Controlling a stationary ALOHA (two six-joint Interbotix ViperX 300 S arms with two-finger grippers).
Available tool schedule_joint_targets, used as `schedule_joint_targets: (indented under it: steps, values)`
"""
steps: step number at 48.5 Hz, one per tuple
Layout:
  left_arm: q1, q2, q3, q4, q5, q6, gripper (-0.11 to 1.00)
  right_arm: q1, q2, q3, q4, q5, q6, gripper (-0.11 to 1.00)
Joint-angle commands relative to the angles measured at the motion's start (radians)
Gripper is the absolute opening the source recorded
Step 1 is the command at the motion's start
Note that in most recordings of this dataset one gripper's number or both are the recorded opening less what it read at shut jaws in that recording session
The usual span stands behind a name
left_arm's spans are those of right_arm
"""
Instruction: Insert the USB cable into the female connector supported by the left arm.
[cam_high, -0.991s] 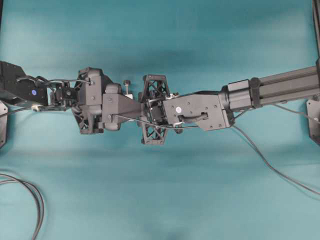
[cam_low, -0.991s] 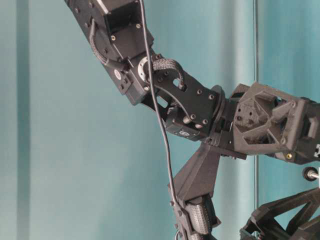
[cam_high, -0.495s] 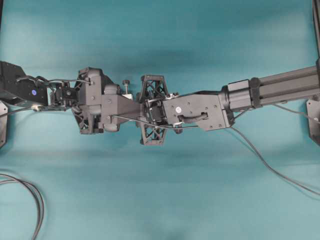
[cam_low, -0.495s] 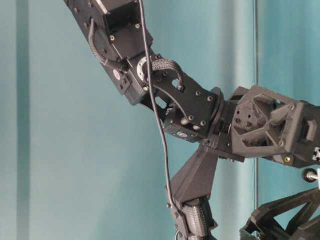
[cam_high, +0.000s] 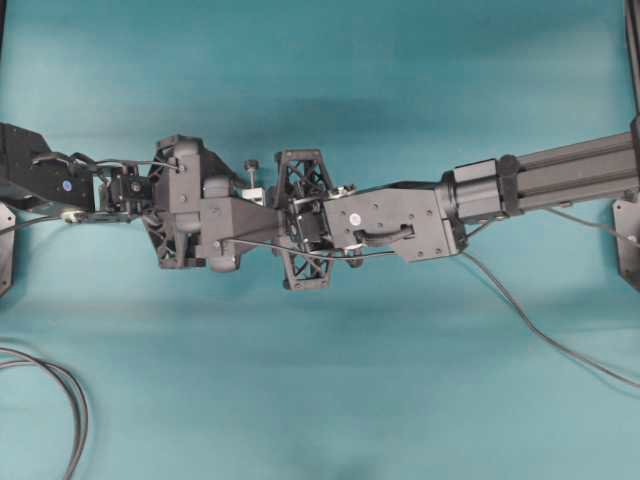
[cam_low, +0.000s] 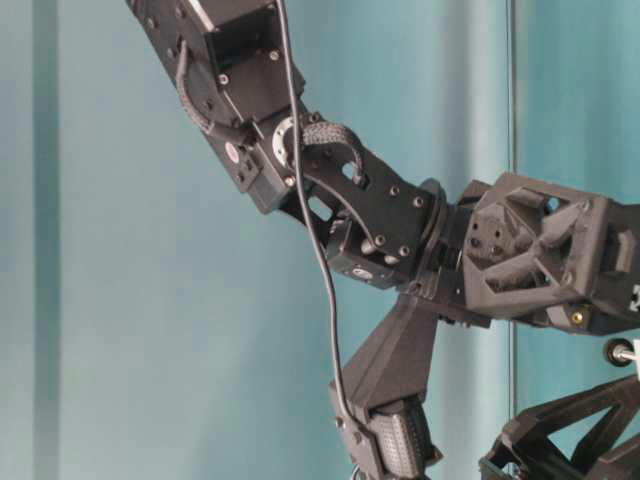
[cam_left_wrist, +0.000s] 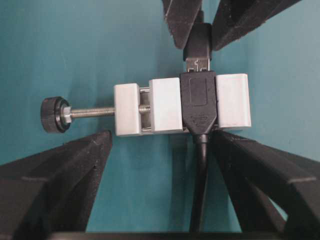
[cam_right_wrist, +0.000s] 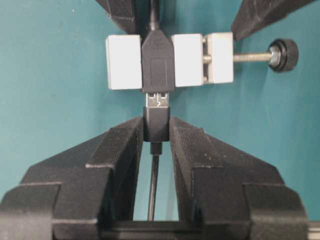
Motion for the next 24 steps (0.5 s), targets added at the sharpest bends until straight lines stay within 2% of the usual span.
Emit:
schedule_joint_targets:
  steps: [1,12,24]
  values:
    - [-0.011,-0.005,-0.015,-0.003,0.003,0.002,0.93,0.011,-0.002,-0.078,-0.005,-0.021,-0.034,0.22]
    - [-0.012,-0.005,-0.015,-0.003,0.002,0.0,0.93,0.011,0.031,-0.135,-0.005,-0.023,-0.049,0.22]
    - [-0.012,-0.002,-0.018,-0.003,-0.006,0.003,0.93,0.011,0.032,-0.14,-0.005,-0.025,-0.061,0.22]
